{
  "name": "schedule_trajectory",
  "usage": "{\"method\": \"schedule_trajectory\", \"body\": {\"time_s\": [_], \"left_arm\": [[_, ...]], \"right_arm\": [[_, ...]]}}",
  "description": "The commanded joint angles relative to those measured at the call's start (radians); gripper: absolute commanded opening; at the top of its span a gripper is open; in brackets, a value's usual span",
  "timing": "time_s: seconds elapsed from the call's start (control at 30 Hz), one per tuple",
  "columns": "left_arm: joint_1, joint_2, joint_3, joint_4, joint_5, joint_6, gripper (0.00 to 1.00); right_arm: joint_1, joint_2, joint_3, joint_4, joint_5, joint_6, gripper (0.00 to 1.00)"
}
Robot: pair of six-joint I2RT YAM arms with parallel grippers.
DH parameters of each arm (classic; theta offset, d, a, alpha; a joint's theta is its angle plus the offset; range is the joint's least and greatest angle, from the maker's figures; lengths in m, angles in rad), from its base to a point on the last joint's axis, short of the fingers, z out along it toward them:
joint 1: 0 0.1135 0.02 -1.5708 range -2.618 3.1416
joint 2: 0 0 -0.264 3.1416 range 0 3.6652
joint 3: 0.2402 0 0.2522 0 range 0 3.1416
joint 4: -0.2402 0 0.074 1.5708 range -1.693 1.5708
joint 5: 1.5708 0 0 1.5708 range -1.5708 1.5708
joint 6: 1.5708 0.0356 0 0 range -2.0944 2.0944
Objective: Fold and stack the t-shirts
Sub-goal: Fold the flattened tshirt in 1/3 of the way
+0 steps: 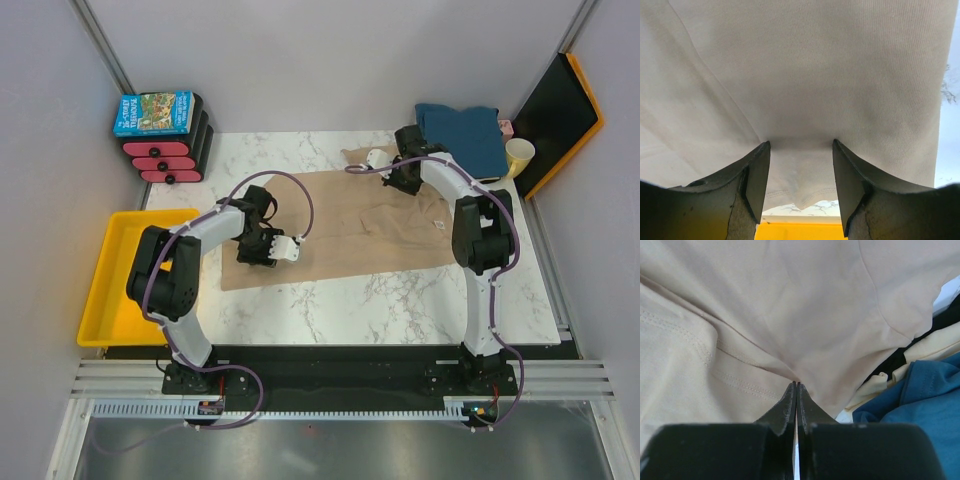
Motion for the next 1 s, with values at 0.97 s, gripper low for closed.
{"method": "schedule_trajectory", "body": {"time_s": [0.97], "left_arm": [[-0.011, 0.146, -0.034, 0.078, -0.099, 0.002, 0.52]], "right_arm": [[-0.023, 0.101, 0.084, -0.088, -0.013, -0.06, 0.0]]}}
